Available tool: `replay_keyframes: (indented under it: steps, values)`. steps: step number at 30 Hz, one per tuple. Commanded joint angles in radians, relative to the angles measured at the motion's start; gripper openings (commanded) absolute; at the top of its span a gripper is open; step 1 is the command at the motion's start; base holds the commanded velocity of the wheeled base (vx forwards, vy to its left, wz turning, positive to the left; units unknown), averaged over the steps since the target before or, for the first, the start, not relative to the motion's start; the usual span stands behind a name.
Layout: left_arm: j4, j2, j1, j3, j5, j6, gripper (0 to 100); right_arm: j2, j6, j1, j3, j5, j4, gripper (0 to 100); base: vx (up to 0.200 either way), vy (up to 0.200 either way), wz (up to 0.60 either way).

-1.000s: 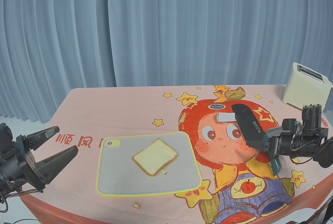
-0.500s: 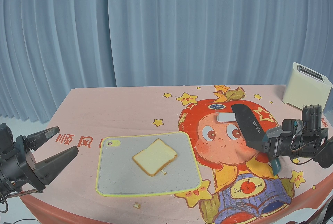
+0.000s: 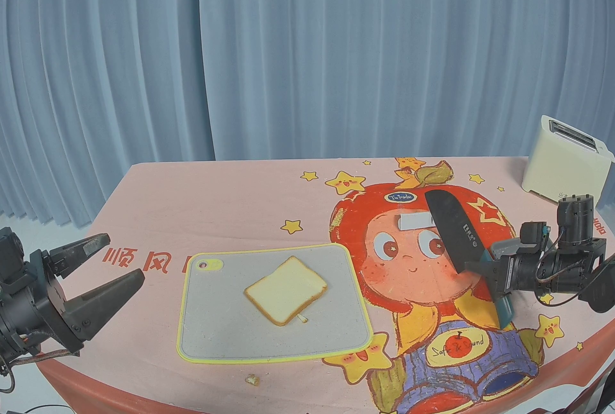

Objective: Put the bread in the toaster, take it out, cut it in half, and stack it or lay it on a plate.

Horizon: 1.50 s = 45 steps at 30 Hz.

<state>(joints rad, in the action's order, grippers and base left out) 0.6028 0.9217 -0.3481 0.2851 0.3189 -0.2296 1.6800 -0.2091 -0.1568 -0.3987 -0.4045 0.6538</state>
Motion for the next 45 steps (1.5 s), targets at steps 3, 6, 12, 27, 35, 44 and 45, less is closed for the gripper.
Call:
replay_keyframes:
  steps: [3,6,12,27,35,44,45]
  values:
    - [0.0,-0.003,0.0,0.002,0.0,-0.001,100,-0.025,-0.001,-0.01,0.0,-0.001,0.001,0,0.0,0.0,0.0]
    - [0.002,-0.003,0.0,0.002,0.0,-0.001,100,-0.029,-0.001,-0.012,0.001,-0.001,0.003,0,0.0,0.0,0.0]
    - [0.002,-0.003,0.0,0.003,0.0,-0.001,100,-0.079,0.001,-0.021,0.004,0.003,-0.002,0,0.0,0.0,0.0]
    - [0.009,-0.001,0.0,0.059,-0.003,0.041,100,-0.263,0.007,-0.162,0.051,0.056,-0.011,0,0.0,0.0,0.0]
    - [0.011,0.003,0.0,0.111,-0.003,0.039,100,-0.295,0.008,-0.342,0.066,0.127,-0.011,0,0.0,0.0,0.0]
    - [0.009,0.006,0.006,0.193,-0.008,0.036,100,-0.267,0.071,-0.451,-0.121,0.194,-0.169,0,0.0,0.0,0.0]
    - [0.009,0.006,0.006,0.198,-0.009,0.036,100,-0.267,0.074,-0.46,-0.166,0.197,-0.229,0,0.0,0.0,0.0]
